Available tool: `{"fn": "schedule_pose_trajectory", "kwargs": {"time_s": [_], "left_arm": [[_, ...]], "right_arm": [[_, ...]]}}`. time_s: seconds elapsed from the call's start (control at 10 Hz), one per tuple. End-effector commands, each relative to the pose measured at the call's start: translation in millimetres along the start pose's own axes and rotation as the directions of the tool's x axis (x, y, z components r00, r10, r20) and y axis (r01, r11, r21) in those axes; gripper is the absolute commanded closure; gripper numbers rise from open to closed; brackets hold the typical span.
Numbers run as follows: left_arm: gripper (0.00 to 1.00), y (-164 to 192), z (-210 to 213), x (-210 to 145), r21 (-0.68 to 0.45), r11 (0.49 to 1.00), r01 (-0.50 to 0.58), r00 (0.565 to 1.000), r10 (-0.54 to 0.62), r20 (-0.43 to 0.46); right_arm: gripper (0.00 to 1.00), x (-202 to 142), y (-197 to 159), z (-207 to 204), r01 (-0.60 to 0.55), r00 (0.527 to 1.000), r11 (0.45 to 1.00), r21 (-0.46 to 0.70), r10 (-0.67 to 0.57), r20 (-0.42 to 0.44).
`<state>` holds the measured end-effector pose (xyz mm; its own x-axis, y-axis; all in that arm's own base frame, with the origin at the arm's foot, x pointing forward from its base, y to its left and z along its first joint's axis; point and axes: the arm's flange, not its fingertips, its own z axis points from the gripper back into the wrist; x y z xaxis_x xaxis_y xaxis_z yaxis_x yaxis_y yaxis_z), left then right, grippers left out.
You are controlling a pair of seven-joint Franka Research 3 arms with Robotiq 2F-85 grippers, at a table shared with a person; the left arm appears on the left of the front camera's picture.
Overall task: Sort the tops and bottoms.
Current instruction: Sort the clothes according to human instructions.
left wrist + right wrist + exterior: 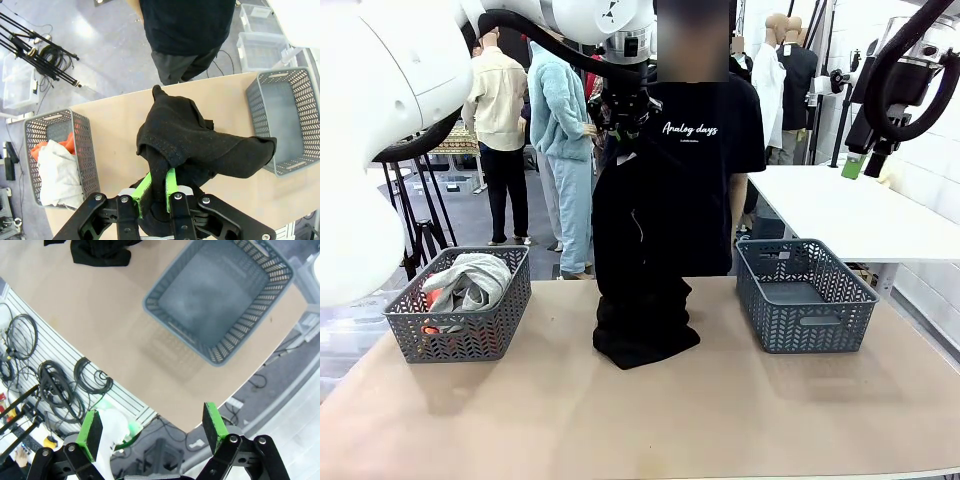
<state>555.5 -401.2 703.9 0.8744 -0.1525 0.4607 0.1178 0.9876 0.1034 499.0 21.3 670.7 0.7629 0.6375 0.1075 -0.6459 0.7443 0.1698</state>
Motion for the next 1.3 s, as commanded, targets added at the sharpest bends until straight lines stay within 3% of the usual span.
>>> {"fn": "schedule_pose_trajectory", "kwargs": {"time_s": [0.0,1.2], "left_arm": [[1.0,3.1,7.7,-0.3,-0.001,1.0,-0.003,1.0,0.003,0.009],[1.0,3.1,7.7,-0.3,-0.001,1.0,-0.003,1.0,0.003,0.009]], "right_arm": [[0.0,-2.0,1.5,-0.5,0.004,1.0,1.0,0.001,-0.004,-0.009],[0.0,-2.0,1.5,-0.5,0.004,1.0,1.0,0.001,-0.004,-0.009]]}}
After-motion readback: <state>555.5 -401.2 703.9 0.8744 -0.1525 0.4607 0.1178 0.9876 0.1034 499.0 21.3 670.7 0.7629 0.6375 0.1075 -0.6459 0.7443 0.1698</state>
